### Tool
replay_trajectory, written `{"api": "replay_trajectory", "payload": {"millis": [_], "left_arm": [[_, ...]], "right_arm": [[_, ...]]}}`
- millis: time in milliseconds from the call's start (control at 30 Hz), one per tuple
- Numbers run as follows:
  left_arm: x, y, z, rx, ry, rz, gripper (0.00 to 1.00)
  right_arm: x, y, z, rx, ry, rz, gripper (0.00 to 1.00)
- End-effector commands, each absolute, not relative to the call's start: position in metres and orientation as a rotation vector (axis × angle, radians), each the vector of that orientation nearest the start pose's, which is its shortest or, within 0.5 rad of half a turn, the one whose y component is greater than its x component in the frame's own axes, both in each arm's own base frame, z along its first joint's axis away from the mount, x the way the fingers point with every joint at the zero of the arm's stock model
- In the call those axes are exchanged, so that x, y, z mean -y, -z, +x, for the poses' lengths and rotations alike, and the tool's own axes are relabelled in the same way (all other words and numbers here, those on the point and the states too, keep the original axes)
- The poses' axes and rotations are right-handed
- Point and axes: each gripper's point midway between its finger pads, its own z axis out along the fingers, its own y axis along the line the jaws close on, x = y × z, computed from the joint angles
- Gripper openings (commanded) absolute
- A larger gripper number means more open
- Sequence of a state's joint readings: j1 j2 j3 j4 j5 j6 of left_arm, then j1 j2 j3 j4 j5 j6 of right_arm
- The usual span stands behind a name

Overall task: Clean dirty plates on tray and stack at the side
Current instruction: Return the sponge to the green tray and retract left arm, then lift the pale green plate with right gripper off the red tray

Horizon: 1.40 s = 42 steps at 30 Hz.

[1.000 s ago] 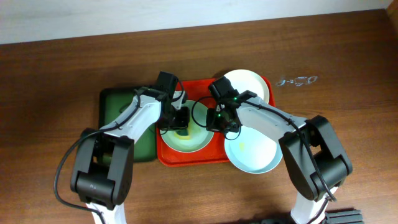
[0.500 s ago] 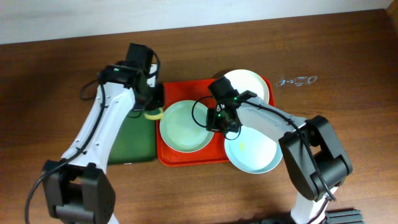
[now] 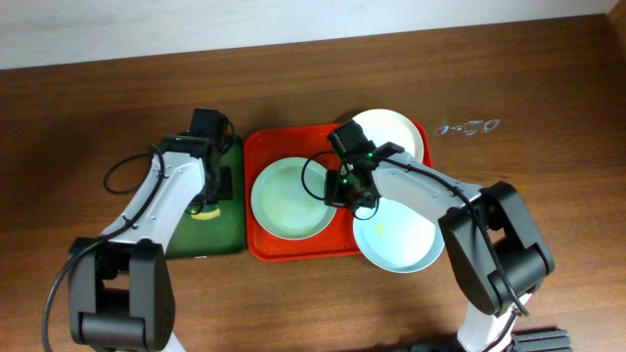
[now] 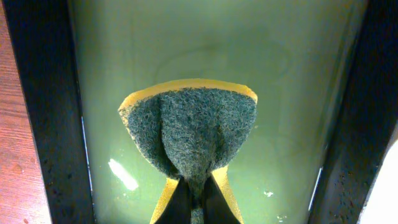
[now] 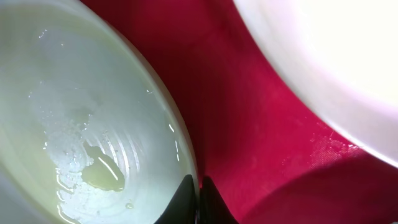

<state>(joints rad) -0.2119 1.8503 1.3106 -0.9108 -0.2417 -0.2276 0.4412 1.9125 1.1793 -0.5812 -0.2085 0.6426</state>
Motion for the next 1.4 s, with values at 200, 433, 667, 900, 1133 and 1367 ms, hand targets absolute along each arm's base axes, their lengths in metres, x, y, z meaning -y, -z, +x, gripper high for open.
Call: {"api": "replay_trajectory", "payload": {"millis": [200,433,667,900,1133,1367], "left_arm": [[0.036,-0.103,0.377,-2.855,-0.267,-0.058,0.69],[0.001,-0.216,0.396,-2.573,0.052,-0.329,0.90],[-0.068,-0.219,0.386,-2.533,0.015,-0.560,0.99],[-0.069,-0.219,0.386,-2.532,0.015,-0.562,0.99],[-0.069,-0.219,0.386,-2.532,0.015,-0.562,0.99],[-0.069,-0.219,0.386,-2.532,0.015,-0.562,0.99]], "right_arm": [[-0.196,-0.004,0.339,-2.990,-0.447,0.266,0.14],[-0.196,-0.004,0.339,-2.990,-0.446,0.265,0.26],[-0.197,-0.004,0.339,-2.986,-0.448,0.264,0.27],[-0.197,-0.004,0.339,-2.986,-0.448,0.265,0.29],[-0.196,-0.004,0.342,-2.974,-0.437,0.264,0.25],[-0.191,-0.003,0.347,-2.954,-0.388,0.270,0.04]]}}
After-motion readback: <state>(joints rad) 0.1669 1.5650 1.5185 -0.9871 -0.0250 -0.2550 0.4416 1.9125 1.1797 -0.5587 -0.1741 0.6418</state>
